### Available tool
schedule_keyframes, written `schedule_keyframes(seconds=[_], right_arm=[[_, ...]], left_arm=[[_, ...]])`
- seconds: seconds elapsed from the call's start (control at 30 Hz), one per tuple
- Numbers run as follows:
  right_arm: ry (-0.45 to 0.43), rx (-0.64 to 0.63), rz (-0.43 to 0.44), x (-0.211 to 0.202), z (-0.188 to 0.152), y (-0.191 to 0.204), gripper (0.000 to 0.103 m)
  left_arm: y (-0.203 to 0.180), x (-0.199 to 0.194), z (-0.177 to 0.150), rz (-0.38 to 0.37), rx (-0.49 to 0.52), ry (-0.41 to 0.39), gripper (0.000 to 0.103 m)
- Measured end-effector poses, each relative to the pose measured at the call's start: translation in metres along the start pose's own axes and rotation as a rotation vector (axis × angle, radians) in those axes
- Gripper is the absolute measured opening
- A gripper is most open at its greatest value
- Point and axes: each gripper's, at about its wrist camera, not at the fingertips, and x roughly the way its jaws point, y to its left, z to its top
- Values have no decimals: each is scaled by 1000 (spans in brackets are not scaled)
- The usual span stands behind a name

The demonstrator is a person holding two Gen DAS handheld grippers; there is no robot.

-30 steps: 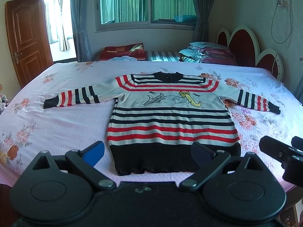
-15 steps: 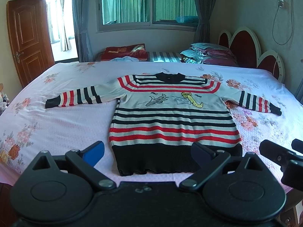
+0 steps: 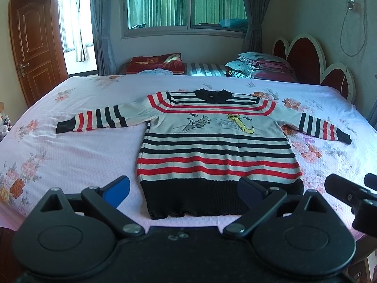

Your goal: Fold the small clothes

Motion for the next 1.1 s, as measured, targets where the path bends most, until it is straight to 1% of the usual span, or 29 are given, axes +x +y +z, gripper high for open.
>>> schedule_keyframes(seconds=[0.63, 1.1], right_arm=[[13, -3, -19, 6, -2, 0, 103], [25, 20, -42, 26, 4, -8, 103]], left_arm=[[6, 11, -1, 9, -3, 8, 98], [8, 33, 11, 13, -10, 33, 98]])
